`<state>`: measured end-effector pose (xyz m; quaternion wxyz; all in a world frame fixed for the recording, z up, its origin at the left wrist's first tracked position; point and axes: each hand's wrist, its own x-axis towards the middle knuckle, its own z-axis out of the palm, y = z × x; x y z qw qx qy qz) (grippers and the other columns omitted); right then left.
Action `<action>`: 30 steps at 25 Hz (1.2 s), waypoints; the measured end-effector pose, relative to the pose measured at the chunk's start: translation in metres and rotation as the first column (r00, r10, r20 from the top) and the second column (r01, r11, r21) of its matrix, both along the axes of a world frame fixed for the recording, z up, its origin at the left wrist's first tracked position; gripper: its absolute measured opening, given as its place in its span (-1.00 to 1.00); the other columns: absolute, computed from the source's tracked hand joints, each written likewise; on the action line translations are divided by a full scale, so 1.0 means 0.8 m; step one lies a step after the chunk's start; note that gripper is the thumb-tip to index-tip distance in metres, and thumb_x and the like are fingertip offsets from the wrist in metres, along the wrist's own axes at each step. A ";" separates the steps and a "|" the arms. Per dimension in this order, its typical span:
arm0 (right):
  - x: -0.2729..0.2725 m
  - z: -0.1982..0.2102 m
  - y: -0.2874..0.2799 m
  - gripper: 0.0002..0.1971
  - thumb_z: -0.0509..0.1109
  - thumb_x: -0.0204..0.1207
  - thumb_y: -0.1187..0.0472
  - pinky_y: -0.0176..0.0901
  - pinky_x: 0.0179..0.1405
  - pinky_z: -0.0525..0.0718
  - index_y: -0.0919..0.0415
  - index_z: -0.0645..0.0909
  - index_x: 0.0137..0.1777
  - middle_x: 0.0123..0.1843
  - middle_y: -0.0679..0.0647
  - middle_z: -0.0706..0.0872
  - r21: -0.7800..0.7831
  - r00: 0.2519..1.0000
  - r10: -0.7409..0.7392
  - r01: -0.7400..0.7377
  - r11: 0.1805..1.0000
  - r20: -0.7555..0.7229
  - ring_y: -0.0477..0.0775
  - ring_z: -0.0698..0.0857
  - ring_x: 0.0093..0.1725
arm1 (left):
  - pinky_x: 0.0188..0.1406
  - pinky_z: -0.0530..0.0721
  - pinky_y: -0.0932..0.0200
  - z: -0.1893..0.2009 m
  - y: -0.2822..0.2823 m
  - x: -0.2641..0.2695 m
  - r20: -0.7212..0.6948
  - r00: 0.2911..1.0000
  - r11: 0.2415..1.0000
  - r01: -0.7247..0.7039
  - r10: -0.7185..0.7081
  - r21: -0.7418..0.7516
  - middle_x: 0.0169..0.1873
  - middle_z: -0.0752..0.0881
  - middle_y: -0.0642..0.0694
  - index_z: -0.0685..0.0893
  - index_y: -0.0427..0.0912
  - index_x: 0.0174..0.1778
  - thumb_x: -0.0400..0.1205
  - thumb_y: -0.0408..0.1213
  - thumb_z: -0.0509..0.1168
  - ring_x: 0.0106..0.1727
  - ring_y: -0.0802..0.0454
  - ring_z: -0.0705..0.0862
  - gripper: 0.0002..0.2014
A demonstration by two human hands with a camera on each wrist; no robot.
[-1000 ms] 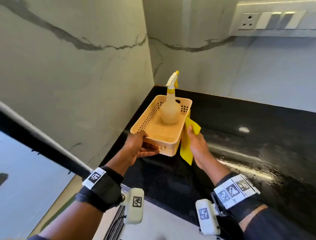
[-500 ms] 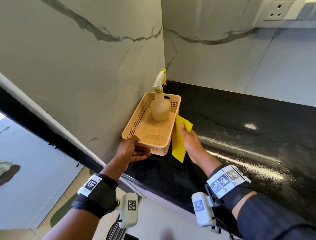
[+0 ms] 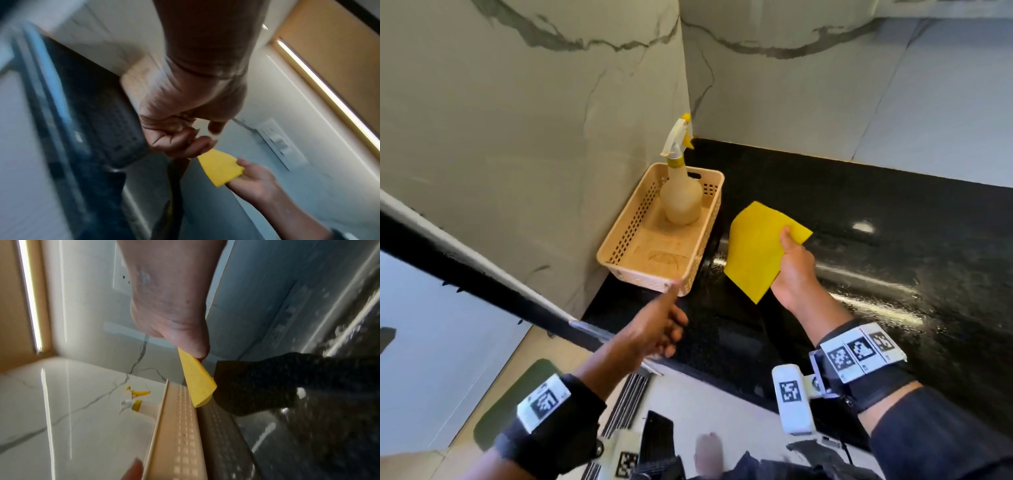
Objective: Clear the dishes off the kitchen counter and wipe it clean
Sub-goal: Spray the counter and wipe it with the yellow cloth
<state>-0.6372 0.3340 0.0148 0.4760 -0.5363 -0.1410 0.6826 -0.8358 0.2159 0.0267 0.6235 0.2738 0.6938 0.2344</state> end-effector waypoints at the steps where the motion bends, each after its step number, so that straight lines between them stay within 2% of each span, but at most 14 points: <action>1: 0.017 0.001 0.003 -0.60 0.28 0.67 -0.06 0.30 0.21 0.64 0.13 0.51 0.41 0.20 0.19 0.72 -0.002 0.998 -0.068 0.068 0.998 -0.017 0.25 0.71 0.17 | -0.69 0.28 0.30 0.004 0.007 0.027 -0.022 0.994 0.993 0.107 -0.106 0.045 -0.60 0.49 -0.03 0.53 -0.19 -0.19 0.61 0.31 0.16 -0.69 0.07 0.40 -0.46; 3: 0.057 0.010 0.007 -0.60 0.29 0.67 -0.04 0.20 0.00 0.71 0.16 0.54 0.40 0.17 0.20 0.75 0.034 0.984 -0.177 0.178 0.983 -0.026 0.22 0.75 0.07 | -0.72 0.25 0.33 0.009 0.041 0.080 -0.095 0.967 0.952 0.249 -0.236 0.175 -0.57 0.55 -0.04 0.50 -0.17 -0.16 0.67 0.07 0.30 -0.70 0.06 0.44 -0.66; 6: 0.124 0.026 0.010 -0.75 0.28 0.69 -0.02 0.07 -0.19 0.68 0.13 0.59 0.18 -0.04 0.13 0.76 0.073 0.947 -0.320 0.320 0.945 -0.012 0.14 0.74 -0.11 | -0.70 0.39 0.36 0.009 0.130 0.145 -0.219 0.956 0.917 0.256 -0.193 0.306 -0.34 0.67 -0.09 0.50 -0.18 0.10 0.66 -0.04 0.35 -0.54 0.05 0.56 -0.70; 9: 0.201 0.031 0.010 -0.81 0.27 0.69 -0.03 0.09 -0.05 0.67 0.05 0.58 -0.01 -0.13 0.04 0.72 0.107 0.879 -0.462 0.452 0.886 0.117 0.07 0.71 -0.17 | 0.13 0.63 0.07 -0.009 0.226 0.193 -0.519 0.827 0.853 0.419 -0.217 0.312 0.20 0.64 -0.15 0.45 -0.10 0.42 0.54 0.07 0.44 0.19 -0.10 0.66 -0.40; 11: 0.252 0.028 0.014 -0.79 0.24 0.70 -0.07 0.10 0.09 0.64 0.03 0.57 0.01 -0.10 0.02 0.69 0.152 0.795 -0.531 0.509 0.847 0.293 0.10 0.70 -0.08 | 0.57 0.24 -0.20 -0.025 0.270 0.213 -0.714 0.613 0.784 0.603 -0.339 0.146 0.61 0.28 -0.24 0.21 0.01 0.65 0.47 0.24 0.43 0.63 -0.28 0.22 -0.10; 13: 0.302 0.017 0.024 -0.67 0.18 0.74 -0.05 -0.02 0.32 0.57 0.10 0.56 0.35 0.21 0.06 0.68 0.310 0.669 -0.572 0.482 0.820 0.474 0.13 0.65 0.27 | 0.64 -0.14 -0.33 -0.041 0.296 0.227 -0.727 0.477 0.733 0.679 -0.494 -0.052 0.71 -0.17 -0.28 -0.11 0.07 0.73 0.38 0.43 0.39 0.71 -0.33 -0.20 0.16; 16: 0.355 -0.017 0.075 -0.52 0.09 0.78 0.05 -0.19 0.59 0.30 0.14 0.27 0.66 0.65 0.13 0.35 0.431 0.490 -0.462 0.182 0.884 0.740 0.11 0.33 0.62 | 0.57 -0.34 -0.47 -0.056 0.312 0.233 -0.692 0.374 0.677 0.701 -0.617 -0.225 0.63 -0.47 -0.32 -0.40 0.06 0.68 0.28 0.59 0.28 0.64 -0.42 -0.43 0.32; 18: 0.365 -0.056 0.128 -0.48 0.00 0.77 0.01 0.19 0.68 0.04 0.09 0.15 0.70 0.73 0.18 0.12 0.075 0.289 -0.069 -0.012 0.997 0.955 0.29 0.10 0.70 | 0.53 -0.34 -0.52 -0.062 0.319 0.233 -0.664 0.359 0.647 0.720 -0.656 -0.250 0.57 -0.57 -0.33 -0.50 0.06 0.64 0.28 0.59 0.28 0.60 -0.45 -0.49 0.34; 21: 0.310 -0.080 0.200 -0.44 -0.11 0.77 -0.07 0.37 0.62 -0.18 0.04 -0.03 0.73 0.76 0.21 -0.17 -0.364 0.091 0.371 -0.087 0.927 0.924 0.45 -0.17 0.69 | 0.51 -0.37 -0.54 -0.071 0.325 0.231 -0.655 0.371 0.647 0.724 -0.658 -0.240 0.54 -0.63 -0.31 -0.56 0.09 0.60 0.28 0.57 0.30 0.57 -0.46 -0.53 0.35; 23: 0.241 -0.081 0.231 -0.42 -0.13 0.77 -0.10 0.40 0.60 -0.21 0.04 -0.09 0.74 0.75 0.21 -0.22 -0.355 -0.026 0.370 -0.349 0.867 0.929 0.45 -0.22 0.69 | 0.49 -0.37 -0.53 -0.076 0.327 0.232 -0.659 0.375 0.656 0.715 -0.652 -0.242 0.53 -0.64 -0.29 -0.58 0.11 0.58 0.28 0.56 0.32 0.57 -0.45 -0.54 0.36; 25: 0.170 -0.077 0.230 -0.43 -0.12 0.77 -0.12 0.34 0.60 -0.30 -0.04 -0.10 0.73 0.75 0.13 -0.27 -0.362 -0.173 0.348 -0.707 0.608 0.922 0.37 -0.28 0.70 | 0.49 -0.35 -0.53 -0.082 0.328 0.233 -0.665 0.371 0.664 0.704 -0.647 -0.253 0.54 -0.64 -0.26 -0.59 0.13 0.57 0.26 0.56 0.32 0.58 -0.44 -0.53 0.36; 27: 0.152 -0.074 0.210 -0.46 -0.09 0.78 -0.10 0.21 0.61 -0.36 -0.10 -0.04 0.72 0.76 0.03 -0.24 -0.350 -0.248 0.315 -0.877 0.330 0.916 0.22 -0.30 0.71 | 0.51 -0.33 -0.53 -0.082 0.328 0.232 -0.673 0.363 0.661 0.707 -0.644 -0.252 0.55 -0.63 -0.23 -0.58 0.14 0.58 0.25 0.57 0.32 0.59 -0.43 -0.52 0.37; 28: 0.172 -0.075 0.209 -0.48 -0.06 0.78 -0.07 0.14 0.62 -0.33 -0.11 0.00 0.72 0.76 0.00 -0.19 -0.313 -0.232 0.279 -0.902 0.296 0.932 0.17 -0.26 0.71 | 0.51 -0.33 -0.53 -0.080 0.328 0.231 -0.668 0.363 0.656 0.712 -0.650 -0.252 0.55 -0.63 -0.24 -0.58 0.14 0.58 0.25 0.58 0.31 0.59 -0.43 -0.52 0.37; 30: 0.243 -0.076 0.215 -0.51 -0.05 0.79 -0.02 0.07 0.64 -0.22 -0.10 0.07 0.71 0.76 0.00 -0.12 -0.310 -0.220 0.246 -0.846 0.434 0.944 0.17 -0.17 0.73 | 0.49 -0.36 -0.53 -0.076 0.328 0.227 -0.635 0.375 0.642 0.723 -0.675 -0.255 0.52 -0.66 -0.26 -0.61 0.12 0.56 0.27 0.57 0.30 0.57 -0.44 -0.55 0.35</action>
